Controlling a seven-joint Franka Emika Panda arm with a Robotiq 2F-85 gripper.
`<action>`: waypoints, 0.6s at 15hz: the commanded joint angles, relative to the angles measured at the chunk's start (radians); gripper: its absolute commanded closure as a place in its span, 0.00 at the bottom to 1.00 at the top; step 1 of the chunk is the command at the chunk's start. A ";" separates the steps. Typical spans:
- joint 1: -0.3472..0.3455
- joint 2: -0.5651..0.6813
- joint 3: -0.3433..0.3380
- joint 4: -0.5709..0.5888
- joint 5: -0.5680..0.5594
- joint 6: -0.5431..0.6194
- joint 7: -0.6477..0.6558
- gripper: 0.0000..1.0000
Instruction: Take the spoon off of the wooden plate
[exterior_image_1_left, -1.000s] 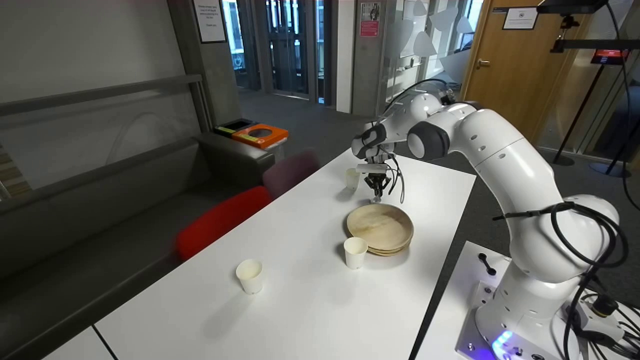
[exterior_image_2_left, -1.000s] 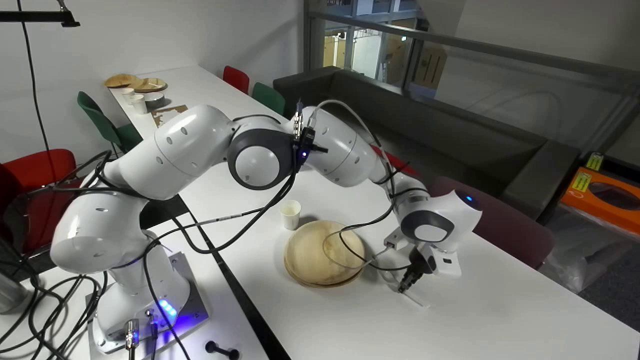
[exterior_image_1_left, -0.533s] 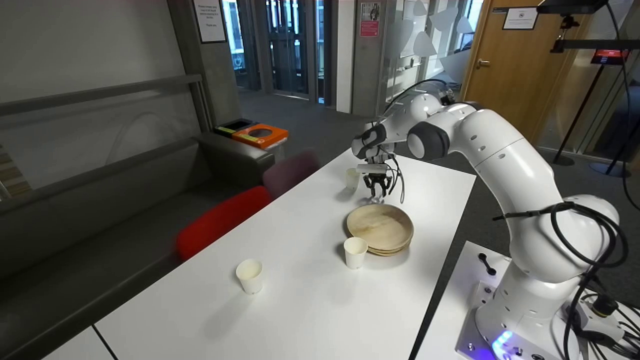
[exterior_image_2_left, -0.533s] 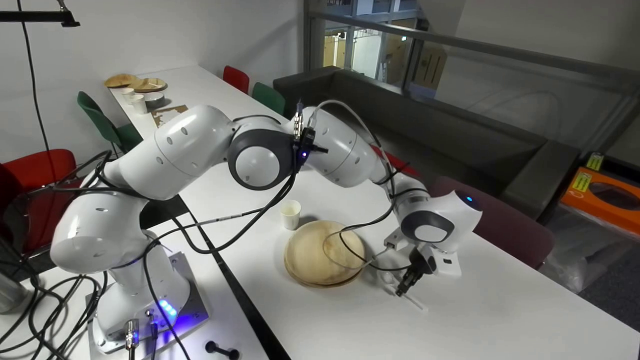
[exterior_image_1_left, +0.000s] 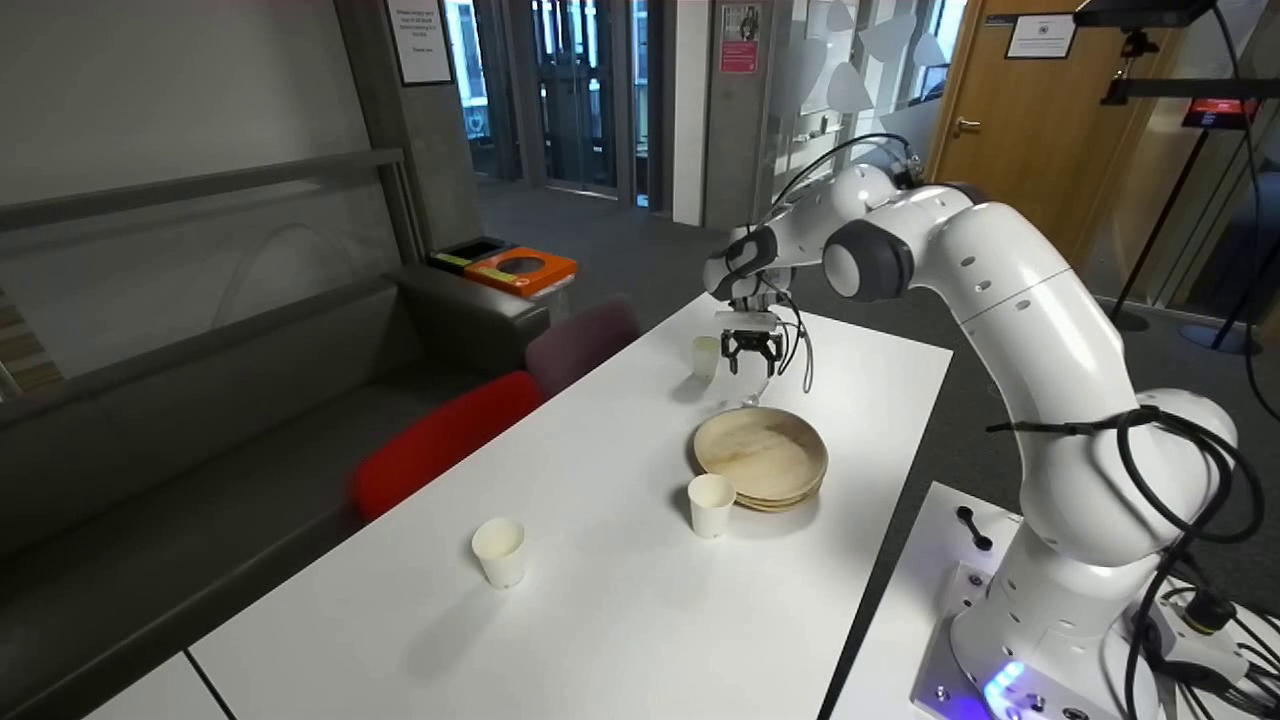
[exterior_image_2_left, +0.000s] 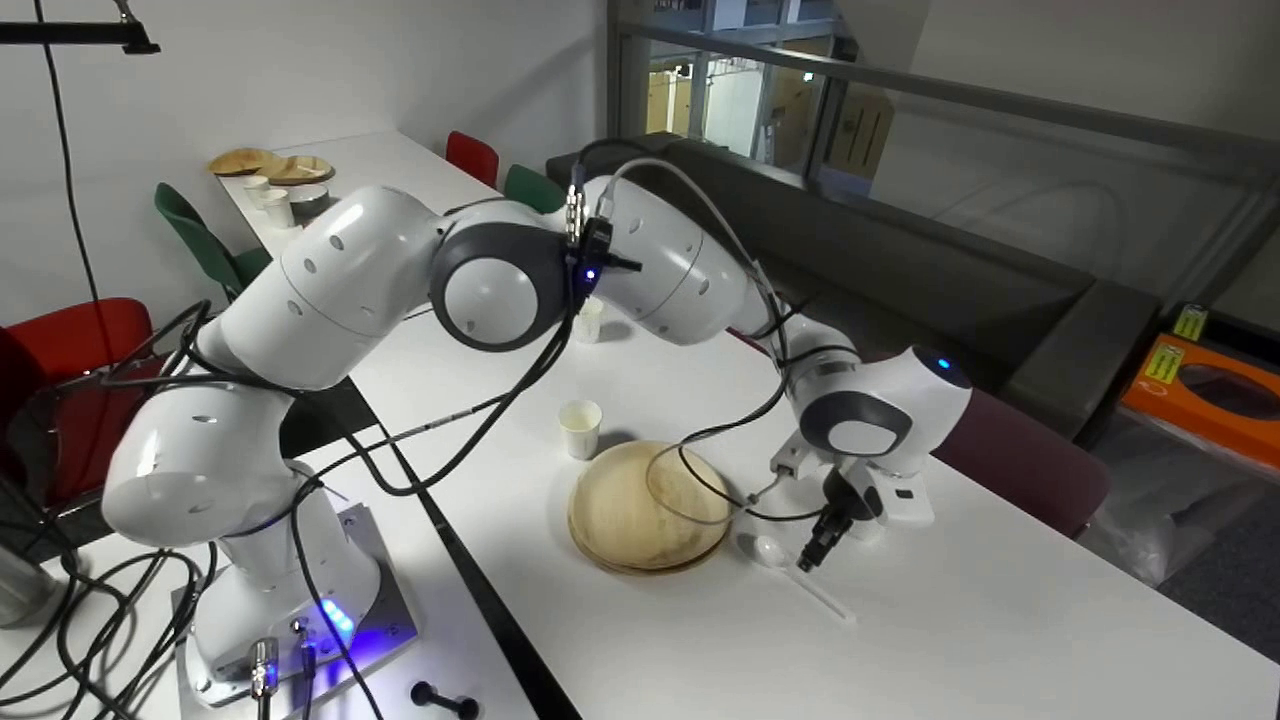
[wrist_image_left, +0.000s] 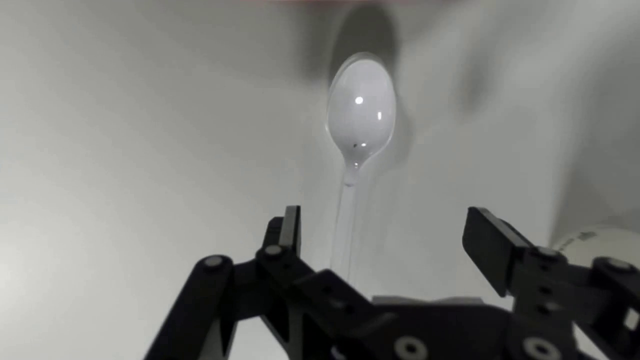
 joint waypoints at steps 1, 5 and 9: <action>0.001 -0.238 0.023 -0.213 0.009 0.012 -0.160 0.00; 0.004 -0.423 0.028 -0.319 -0.020 -0.017 -0.342 0.00; 0.045 -0.613 0.014 -0.427 -0.161 -0.068 -0.481 0.00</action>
